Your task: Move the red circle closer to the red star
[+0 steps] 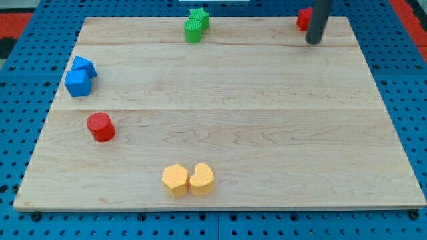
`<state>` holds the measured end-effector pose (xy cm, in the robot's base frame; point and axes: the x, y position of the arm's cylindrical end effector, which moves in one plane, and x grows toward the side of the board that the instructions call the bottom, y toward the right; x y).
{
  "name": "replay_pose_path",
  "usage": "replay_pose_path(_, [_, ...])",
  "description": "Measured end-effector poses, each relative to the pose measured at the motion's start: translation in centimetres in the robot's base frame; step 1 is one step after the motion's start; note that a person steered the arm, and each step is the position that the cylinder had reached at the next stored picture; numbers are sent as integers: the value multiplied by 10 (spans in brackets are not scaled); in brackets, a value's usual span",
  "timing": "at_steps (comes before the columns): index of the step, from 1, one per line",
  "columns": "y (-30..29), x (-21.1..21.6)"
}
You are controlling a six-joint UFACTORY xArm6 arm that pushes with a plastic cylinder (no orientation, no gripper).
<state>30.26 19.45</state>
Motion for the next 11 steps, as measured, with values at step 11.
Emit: replay_pose_path(11, [-199,112])
